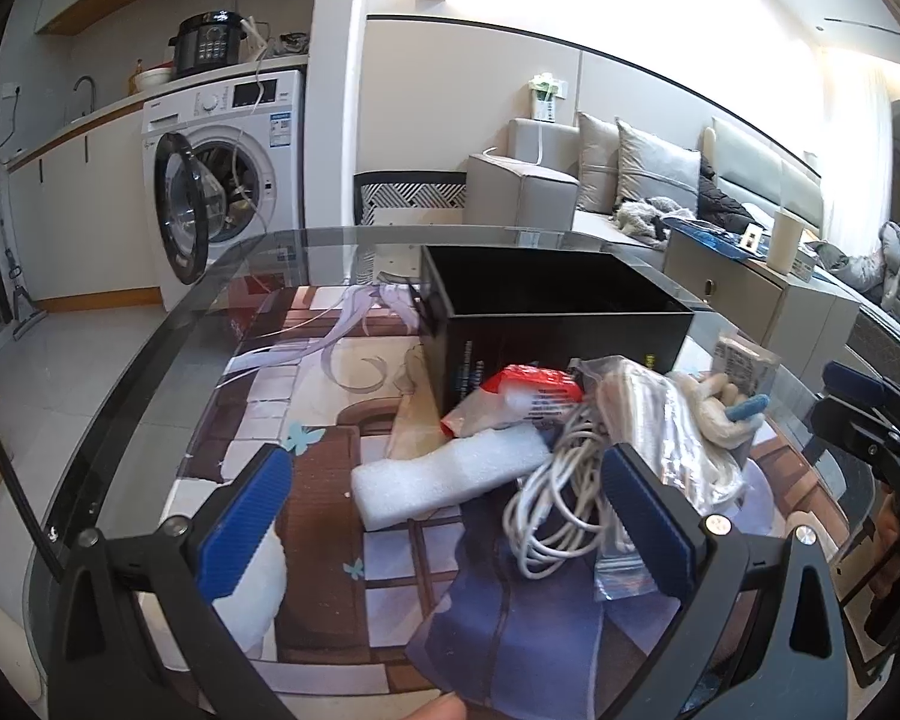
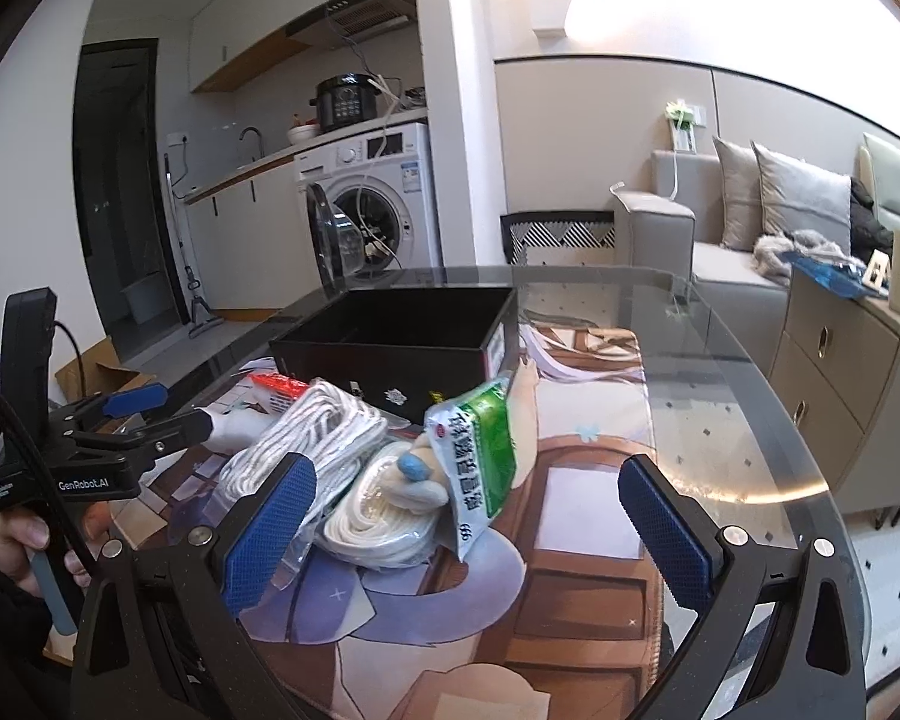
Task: Organize soft objects
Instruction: 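Move the right tool toward the white printed pouch beside the plush toy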
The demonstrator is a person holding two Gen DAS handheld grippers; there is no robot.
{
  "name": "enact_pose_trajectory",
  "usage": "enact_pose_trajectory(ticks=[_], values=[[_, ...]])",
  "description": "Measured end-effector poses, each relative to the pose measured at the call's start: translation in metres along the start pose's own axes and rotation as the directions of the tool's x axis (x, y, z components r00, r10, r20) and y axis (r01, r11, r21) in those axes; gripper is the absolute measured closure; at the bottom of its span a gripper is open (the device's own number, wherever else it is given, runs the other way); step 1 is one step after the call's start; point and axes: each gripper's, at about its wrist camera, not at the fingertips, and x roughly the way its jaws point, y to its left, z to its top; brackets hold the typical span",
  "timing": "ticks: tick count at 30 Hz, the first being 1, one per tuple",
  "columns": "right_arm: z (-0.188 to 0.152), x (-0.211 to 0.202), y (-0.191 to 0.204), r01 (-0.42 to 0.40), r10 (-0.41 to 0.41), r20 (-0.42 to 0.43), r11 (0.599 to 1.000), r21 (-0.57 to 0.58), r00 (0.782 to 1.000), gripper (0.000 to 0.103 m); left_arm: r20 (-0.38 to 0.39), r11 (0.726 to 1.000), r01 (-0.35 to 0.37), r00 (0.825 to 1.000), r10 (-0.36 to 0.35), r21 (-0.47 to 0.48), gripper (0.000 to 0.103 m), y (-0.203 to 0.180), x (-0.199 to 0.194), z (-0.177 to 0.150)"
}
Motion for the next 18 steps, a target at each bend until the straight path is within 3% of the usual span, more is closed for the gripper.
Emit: enact_pose_trajectory(ticks=[9, 18], values=[[0.004, 0.007, -0.014, 0.048, -0.047, -0.025, 0.999, 0.022, 0.999, 0.0, -0.008, 1.0, -0.013, 1.0, 0.013, -0.018, 0.0, 0.009, 0.008, 0.006], [0.009, 0.025, -0.022, 0.013, -0.01, -0.058, 0.998, 0.056, 0.998, 0.0, -0.021, 1.0, -0.015, 1.0, 0.015, -0.003, 0.0, 0.009, 0.015, 0.009]])
